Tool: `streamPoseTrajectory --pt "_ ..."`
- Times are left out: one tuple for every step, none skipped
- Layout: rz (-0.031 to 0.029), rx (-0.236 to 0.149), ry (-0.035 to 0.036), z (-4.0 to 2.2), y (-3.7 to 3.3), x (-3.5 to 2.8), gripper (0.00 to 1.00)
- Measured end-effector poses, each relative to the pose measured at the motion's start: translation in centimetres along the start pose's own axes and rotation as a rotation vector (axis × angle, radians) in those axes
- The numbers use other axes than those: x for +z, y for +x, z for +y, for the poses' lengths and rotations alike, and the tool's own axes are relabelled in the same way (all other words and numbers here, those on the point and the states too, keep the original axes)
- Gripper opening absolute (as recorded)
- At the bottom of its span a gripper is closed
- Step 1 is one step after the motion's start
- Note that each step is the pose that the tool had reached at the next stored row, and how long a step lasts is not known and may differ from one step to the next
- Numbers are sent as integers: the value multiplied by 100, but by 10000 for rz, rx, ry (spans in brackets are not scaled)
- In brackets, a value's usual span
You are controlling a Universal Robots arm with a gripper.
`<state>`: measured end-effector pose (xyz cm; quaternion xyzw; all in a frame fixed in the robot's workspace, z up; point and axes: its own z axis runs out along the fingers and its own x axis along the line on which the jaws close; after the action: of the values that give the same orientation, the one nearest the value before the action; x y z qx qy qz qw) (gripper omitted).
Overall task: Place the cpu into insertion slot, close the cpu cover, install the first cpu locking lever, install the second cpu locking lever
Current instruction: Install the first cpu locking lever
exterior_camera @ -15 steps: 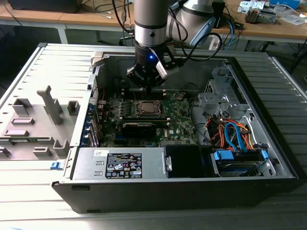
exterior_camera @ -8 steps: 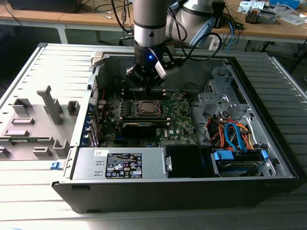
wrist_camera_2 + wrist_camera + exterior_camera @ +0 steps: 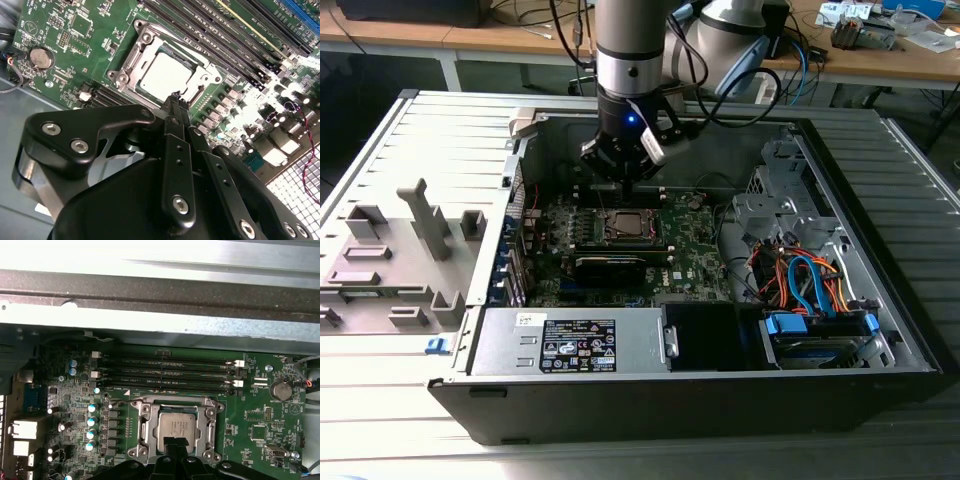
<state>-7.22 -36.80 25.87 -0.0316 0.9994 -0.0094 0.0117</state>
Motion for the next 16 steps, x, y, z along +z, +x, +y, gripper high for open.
streamPoseTrajectory --pt "0 0 0 0 3 0 11" --pt "0 -1 -1 1 7 0 11" --pt "0 0 0 1 9 0 11" --pt "0 -1 -1 1 13 0 11" --pt "0 0 0 1 15 0 11" --pt "-1 0 -1 1 17 0 11" --pt "0 -1 -1 1 19 0 11" --pt "0 0 -1 2 23 0 11" --pt "0 0 -1 2 26 0 11" --pt "0 0 0 2 29 -1 11" --pt "0 -1 0 2 32 -1 11" --pt "0 0 0 2 37 -1 11" --pt "-1 0 -1 3 40 -1 11" --pt "0 0 0 3 42 -1 11" --pt "0 0 0 3 44 -1 11" --pt "0 -1 0 3 46 -1 11"
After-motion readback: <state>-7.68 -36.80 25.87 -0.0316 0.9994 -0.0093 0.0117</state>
